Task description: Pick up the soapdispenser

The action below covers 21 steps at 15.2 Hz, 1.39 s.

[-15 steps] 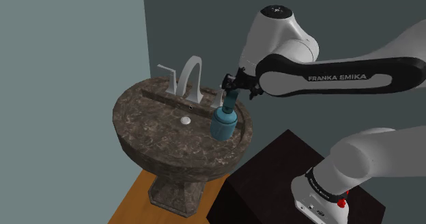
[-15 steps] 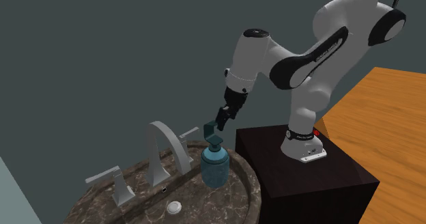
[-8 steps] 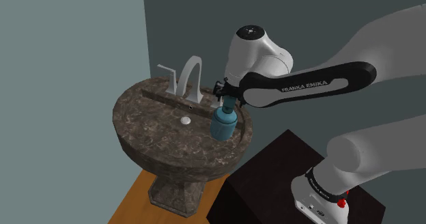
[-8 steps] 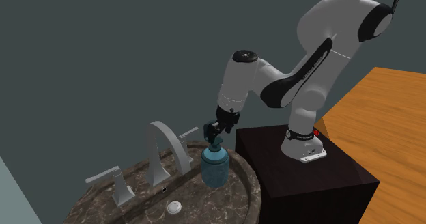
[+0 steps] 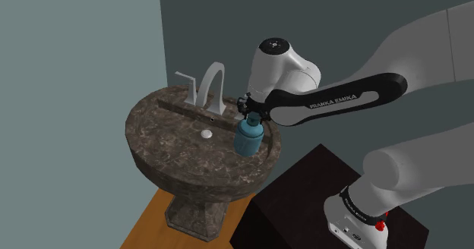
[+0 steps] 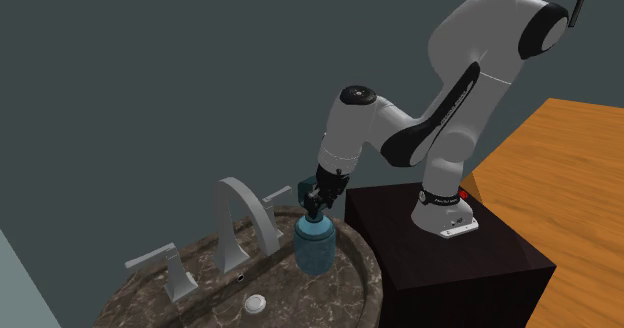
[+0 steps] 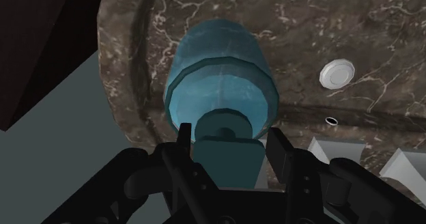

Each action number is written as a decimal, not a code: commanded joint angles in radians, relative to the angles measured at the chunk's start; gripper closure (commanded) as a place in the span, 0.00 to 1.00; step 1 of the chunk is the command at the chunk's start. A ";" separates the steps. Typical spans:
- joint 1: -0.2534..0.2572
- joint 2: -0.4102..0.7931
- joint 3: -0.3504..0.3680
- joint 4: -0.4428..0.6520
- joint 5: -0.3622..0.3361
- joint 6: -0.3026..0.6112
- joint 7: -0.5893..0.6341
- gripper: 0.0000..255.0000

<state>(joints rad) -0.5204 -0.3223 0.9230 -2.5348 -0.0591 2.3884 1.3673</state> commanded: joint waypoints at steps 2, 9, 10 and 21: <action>0.000 0.001 0.001 -0.001 0.000 0.001 0.001 1.00; 0.020 -0.025 -0.023 0.005 0.024 -0.025 -0.025 1.00; 0.027 -0.036 -0.033 0.011 0.033 -0.040 -0.035 1.00; 0.083 -0.128 -0.118 0.090 0.093 -0.197 -0.119 1.00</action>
<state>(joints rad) -0.4422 -0.4429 0.8101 -2.4519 0.0298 2.2050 1.2528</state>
